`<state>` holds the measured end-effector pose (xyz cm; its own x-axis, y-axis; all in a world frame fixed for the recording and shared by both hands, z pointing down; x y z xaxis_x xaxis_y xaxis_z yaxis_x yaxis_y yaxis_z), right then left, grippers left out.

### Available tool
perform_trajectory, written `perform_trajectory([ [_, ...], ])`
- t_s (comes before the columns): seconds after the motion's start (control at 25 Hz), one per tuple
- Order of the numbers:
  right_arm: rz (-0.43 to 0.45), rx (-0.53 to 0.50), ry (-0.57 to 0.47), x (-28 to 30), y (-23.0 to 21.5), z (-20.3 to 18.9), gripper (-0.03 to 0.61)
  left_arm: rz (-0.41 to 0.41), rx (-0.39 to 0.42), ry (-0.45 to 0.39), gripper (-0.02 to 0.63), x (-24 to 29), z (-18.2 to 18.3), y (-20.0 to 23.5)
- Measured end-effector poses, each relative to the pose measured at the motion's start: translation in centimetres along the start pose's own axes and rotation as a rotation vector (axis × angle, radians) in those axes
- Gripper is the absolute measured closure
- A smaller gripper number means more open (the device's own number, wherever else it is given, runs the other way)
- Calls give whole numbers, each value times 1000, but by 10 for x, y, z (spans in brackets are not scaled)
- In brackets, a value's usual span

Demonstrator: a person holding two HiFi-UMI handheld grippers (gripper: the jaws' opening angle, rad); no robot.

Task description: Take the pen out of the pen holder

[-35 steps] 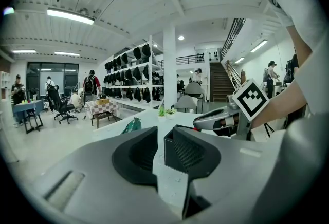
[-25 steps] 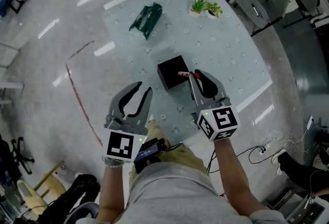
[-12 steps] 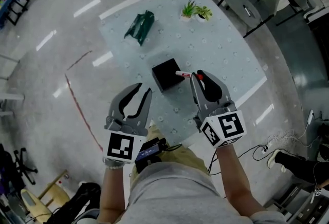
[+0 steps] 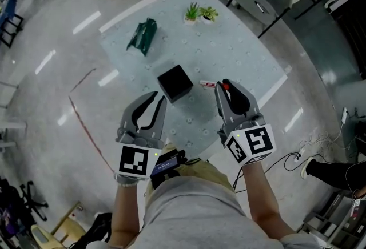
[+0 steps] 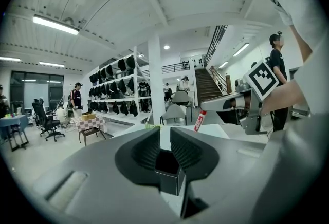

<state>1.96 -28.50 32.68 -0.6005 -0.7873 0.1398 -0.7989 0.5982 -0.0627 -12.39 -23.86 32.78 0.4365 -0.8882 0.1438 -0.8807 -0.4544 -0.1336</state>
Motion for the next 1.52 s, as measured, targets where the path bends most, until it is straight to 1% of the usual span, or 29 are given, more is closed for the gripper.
perform_trajectory([
  [0.44, -117, 7, 14, -46, -22, -7, 514, -63, 9, -27, 566, 9, 12, -20],
  [0.8, -184, 25, 34, -71, -35, -20, 514, -90, 30, -21, 603, 21, 14, -30],
  [0.92, -197, 27, 39, -78, -39, -22, 514, -98, 34, -21, 614, 24, 16, -35],
  [1.12, -209, 30, 47, -84, -44, -25, 514, -107, 45, -14, 614, 28, 16, -39],
  [1.52, -211, 27, 58, -81, -46, -29, 515, -97, 44, -8, 614, 30, 14, -36],
])
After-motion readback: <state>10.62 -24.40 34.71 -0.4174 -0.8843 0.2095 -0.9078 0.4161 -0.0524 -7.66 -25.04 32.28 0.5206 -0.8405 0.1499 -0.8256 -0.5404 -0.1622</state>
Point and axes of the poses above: the fingertips, and each gripper's own axes: x forward along the fingers, y to its left, z out of its top, the point moved 1 cm from there along -x, backward along the fingers
